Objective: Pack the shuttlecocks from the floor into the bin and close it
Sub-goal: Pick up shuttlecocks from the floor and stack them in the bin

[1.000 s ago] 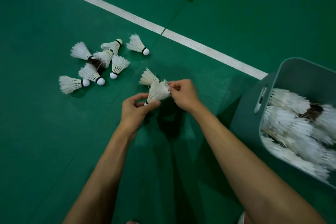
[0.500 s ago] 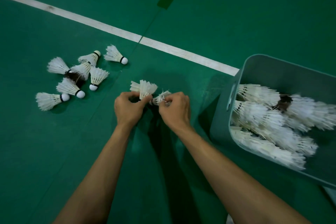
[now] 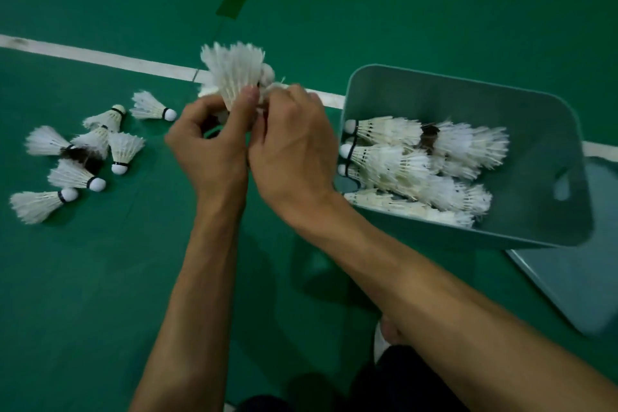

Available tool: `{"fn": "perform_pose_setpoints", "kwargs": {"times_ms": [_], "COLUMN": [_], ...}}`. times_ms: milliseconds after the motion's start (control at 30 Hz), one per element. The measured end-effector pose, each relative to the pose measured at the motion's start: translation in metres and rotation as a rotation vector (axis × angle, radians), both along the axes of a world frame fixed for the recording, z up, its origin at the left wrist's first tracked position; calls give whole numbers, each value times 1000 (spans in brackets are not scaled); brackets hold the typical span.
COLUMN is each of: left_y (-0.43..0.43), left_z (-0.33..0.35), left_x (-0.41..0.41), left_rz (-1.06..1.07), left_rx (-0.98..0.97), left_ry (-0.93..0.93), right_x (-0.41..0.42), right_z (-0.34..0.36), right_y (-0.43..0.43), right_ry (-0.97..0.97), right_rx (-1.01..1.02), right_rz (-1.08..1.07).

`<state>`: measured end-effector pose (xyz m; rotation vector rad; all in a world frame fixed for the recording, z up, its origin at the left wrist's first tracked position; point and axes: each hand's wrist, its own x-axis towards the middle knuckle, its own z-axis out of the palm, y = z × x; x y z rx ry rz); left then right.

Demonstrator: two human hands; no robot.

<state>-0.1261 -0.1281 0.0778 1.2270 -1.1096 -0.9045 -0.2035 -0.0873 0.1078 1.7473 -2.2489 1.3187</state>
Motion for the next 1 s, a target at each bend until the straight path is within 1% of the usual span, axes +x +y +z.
{"fn": "perform_pose_setpoints", "kwargs": {"times_ms": [100, 167, 233, 300, 367, 467, 567, 633, 733, 800, 867, 967, 1000], "left_y": [8, 19, 36, 53, 60, 61, 62, 59, 58, 61, 66, 75, 79], "left_z": [34, 46, 48, 40, 26, 9, -2, -3, -2, -2, -3, 0, 0], "left_x": [-52, -88, -118, -140, -157, -175, -178, -175, -174, -178, -182, -186, -185], "left_rz": [-87, -143, -214, -316, -371, -365, -378, -370, -342, -339, -353, -347, -349], "left_rx": [-113, -136, -103, -29, 38, 148, 210, 243, 296, 315, 333, 360, 349], "left_ry": [16, -62, -193, -328, -407, -487, -546, -549, -509, -517, -544, -578, -588], "right_x": [-52, -94, -145, -199, -242, -281, -287, -281, -262, -255, -255, -257, -256], "right_z": [43, 55, 54, 40, 21, -9, -26, -30, -27, -27, -32, -35, -38], "right_y": [12, 25, 42, 62, 82, 100, 97, 88, 77, 73, 69, 66, 68], "right_ry": [-94, -206, -280, -323, -397, -471, -528, -561, -591, -619, -724, -966, -1018], "right_rx": [-76, -28, 120, 313, 473, 592, 701, 761, 764, 757, 756, 838, 852], "right_rz": [-82, -119, -192, -293, -378, -467, -468, -449, -403, -354, -337, -312, -319]}}
